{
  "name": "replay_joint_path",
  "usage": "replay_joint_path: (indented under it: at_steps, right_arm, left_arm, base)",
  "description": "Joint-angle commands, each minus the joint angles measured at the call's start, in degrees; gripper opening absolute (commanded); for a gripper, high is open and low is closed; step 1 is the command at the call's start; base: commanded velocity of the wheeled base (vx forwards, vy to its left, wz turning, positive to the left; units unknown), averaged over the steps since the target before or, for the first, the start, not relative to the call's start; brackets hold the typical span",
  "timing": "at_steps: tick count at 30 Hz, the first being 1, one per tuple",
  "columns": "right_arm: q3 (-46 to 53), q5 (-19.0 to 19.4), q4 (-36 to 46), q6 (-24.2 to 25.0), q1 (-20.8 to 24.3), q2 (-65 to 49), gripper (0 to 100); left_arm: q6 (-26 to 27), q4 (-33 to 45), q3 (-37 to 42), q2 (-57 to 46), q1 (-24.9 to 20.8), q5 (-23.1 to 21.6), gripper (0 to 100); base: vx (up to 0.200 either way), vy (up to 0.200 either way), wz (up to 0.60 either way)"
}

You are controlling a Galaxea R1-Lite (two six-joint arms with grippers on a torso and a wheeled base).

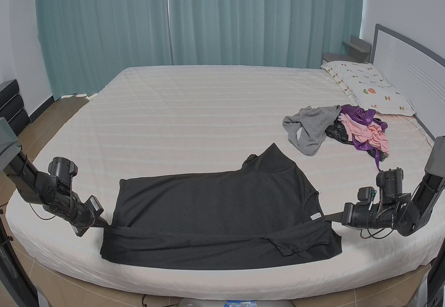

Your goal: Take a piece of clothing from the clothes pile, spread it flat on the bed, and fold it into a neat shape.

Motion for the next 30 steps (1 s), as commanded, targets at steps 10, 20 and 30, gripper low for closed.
replay_joint_path:
  at_steps: [10,20,30]
  right_arm:
    - [-4.62,0.05,-0.09,0.31,-0.02,7.06,100]
    - [-3.22,0.22,-0.97,6.03,0.06,4.95,100]
    - [-1.99,0.14,-1.15,9.10,0.06,4.86,100]
  left_arm:
    - [-1.90,-0.11,-2.53,3.75,-0.66,0.29,100]
    - [-3.66,-0.11,-2.44,3.04,-0.13,-0.76,100]
    - [-3.83,-0.19,-1.21,0.32,2.07,-2.35,100]
  base:
    - [0.000,0.000,0.00]
    - [0.000,0.000,0.00]
    - [0.080,0.000,0.00]
